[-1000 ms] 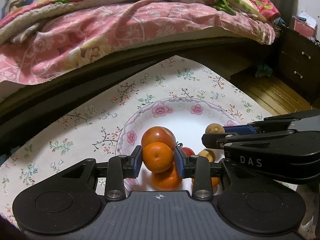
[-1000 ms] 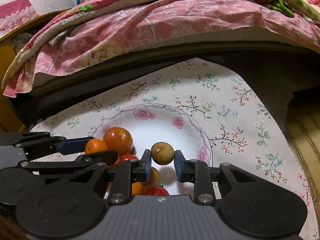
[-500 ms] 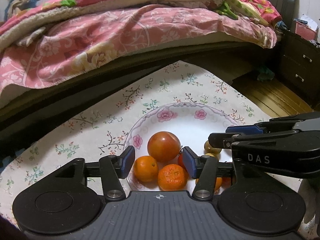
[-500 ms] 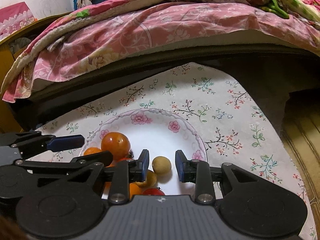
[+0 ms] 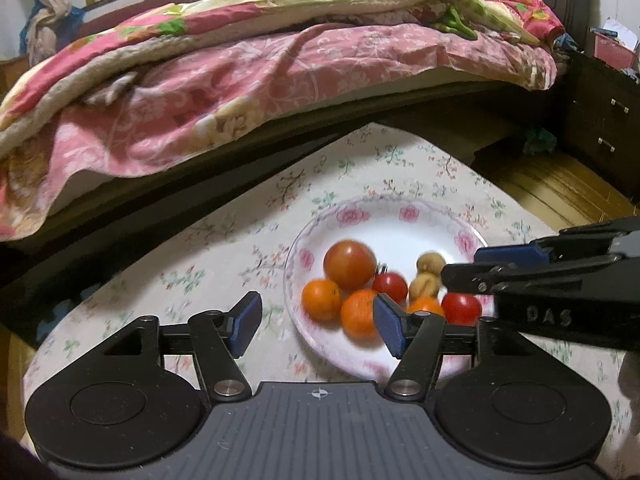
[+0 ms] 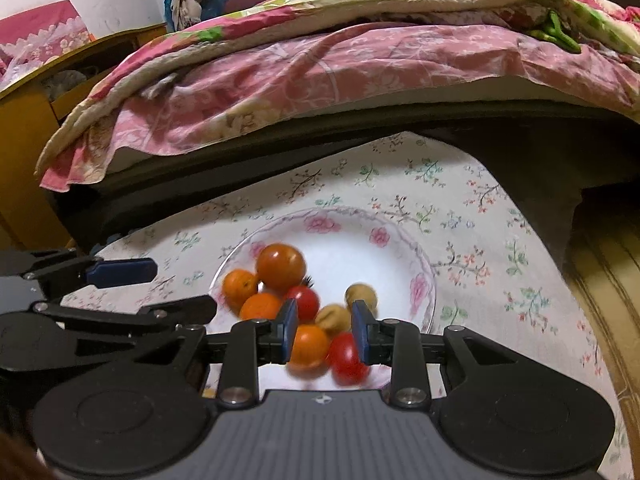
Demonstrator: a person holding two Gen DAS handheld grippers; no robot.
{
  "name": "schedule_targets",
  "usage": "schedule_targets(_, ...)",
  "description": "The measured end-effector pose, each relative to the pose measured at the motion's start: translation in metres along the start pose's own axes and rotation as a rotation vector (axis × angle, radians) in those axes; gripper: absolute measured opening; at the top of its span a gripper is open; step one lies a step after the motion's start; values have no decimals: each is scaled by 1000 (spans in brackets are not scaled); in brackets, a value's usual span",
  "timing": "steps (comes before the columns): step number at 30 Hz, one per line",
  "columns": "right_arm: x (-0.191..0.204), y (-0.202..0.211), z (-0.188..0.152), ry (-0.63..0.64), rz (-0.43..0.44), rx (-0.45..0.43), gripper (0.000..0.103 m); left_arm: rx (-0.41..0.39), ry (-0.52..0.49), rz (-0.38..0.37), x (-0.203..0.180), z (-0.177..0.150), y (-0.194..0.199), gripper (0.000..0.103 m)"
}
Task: Organize fruits
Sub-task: 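Grasp a red cherry tomato with the left tool while the right tool grasps another tan fruit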
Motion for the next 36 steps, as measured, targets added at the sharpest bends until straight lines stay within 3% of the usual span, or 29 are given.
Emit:
schedule_targets(10,30,14,-43,46,45,96,33,83,33,11,7,-45,26,72)
schedule_targets(18,52,-7,-67,128,64,168,33,110,44,17,21,-68,38,73)
schedule_targets(36,69,-47,-70,207,94,200,33,143,8,0,23,-81,26,75)
Point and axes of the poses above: each gripper's, at about its wrist camera, not at the fingertips, and y roughly against the way its jaws point, x to its left, z to its top, the point moved 2 cm from there along -y, roughly the way its jaws point, and after that the axes turned 9 degrees about -y, right-handed, at the moved point
